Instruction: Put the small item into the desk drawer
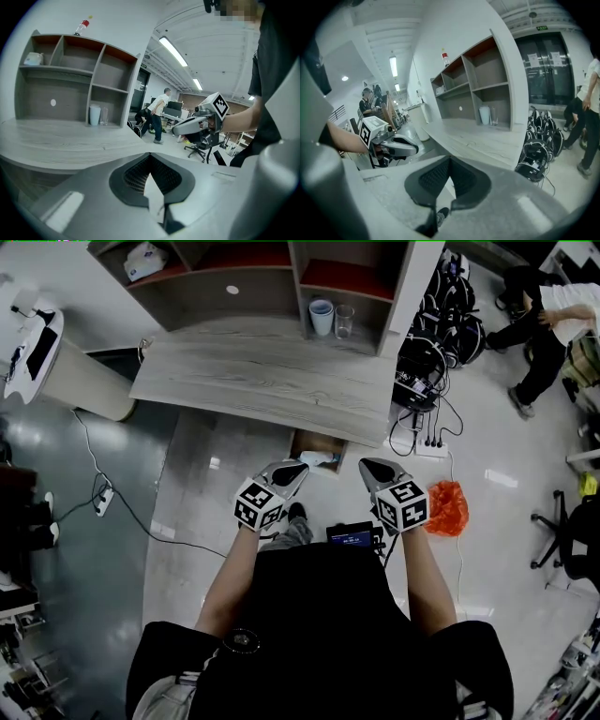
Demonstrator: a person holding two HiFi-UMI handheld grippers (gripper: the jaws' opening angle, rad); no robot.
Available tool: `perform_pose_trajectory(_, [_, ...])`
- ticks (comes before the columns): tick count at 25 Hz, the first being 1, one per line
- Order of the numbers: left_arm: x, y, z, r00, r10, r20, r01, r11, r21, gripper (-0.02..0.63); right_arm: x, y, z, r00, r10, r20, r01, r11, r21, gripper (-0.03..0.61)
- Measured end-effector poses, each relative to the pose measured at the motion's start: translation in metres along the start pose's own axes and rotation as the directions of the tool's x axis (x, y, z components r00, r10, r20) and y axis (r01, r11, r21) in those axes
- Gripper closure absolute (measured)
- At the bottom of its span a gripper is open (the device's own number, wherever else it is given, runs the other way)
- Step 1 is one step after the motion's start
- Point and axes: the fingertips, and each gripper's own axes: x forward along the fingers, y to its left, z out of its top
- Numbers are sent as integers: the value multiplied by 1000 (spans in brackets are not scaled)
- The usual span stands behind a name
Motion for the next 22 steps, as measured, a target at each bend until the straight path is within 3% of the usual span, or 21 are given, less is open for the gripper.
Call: perform_pose_trajectory(22, [-6, 15, 11, 1000, 18, 7, -18, 1000, 13, 612, 17, 8, 19, 999, 50, 9, -50, 998, -23, 580])
